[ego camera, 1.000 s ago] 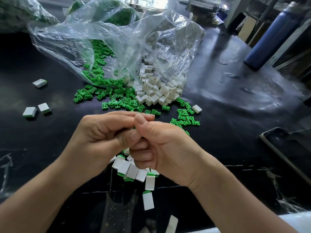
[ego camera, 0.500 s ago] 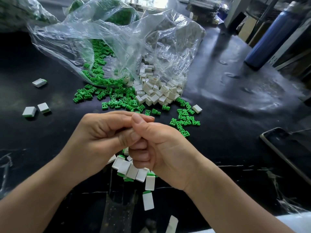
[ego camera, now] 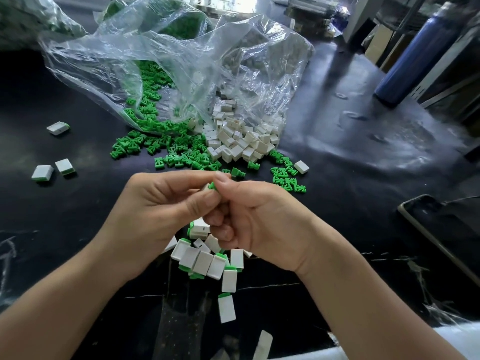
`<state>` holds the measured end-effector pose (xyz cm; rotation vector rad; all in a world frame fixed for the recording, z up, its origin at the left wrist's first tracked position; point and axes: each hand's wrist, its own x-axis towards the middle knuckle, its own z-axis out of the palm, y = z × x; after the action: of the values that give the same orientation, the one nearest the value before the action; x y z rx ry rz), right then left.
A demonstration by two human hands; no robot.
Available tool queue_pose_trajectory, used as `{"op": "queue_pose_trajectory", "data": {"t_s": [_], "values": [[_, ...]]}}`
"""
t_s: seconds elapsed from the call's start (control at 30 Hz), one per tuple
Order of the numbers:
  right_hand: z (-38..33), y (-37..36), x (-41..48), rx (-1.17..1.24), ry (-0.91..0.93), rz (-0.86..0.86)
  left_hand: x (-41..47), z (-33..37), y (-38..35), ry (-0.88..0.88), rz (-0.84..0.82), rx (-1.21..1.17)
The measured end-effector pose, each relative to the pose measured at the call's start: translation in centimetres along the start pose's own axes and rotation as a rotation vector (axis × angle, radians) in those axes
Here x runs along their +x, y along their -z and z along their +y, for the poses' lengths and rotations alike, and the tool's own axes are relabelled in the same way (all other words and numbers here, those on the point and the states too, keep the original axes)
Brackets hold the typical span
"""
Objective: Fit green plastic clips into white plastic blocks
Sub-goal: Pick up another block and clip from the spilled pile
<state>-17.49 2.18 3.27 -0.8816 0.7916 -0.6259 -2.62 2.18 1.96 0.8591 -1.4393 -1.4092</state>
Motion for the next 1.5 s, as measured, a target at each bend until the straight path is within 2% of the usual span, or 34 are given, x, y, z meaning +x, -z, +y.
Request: {"op": "queue_pose_trajectory", "data": {"t_s": [0.1, 0.2, 0.6, 0.97, 1.17, 1.5], "values": [[-0.09, 0.09, 0.02, 0.028, -0.010, 0.010, 0.01, -0.07, 0.68, 0.051, -0.079, -0.114], [-0.06, 0.03, 0.10, 0.009, -0.010, 0.019, 0.04, -0.44, 1.05, 0.103, -0.030, -0.153], [0.24, -0.06, 0.23, -0.132, 0.050, 0.076, -0.05, -0.21, 0.63, 0.147, 0.063, -0.053], [0.39, 0.27, 0.31, -0.212, 0.093, 0.120, 0.03, 0.04, 0.67, 0.175, -0.009, -0.046], [0.58, -0.13, 0.41, -0.261, 0.119, 0.159, -0.04, -0.07, 0.55, 0.196, 0.014, -0.044], [0.12, -0.03, 0.04, -0.033, 0.098, 0.049, 0.13, 0.00, 0.41, 0.156, -0.032, -0.071]]}}
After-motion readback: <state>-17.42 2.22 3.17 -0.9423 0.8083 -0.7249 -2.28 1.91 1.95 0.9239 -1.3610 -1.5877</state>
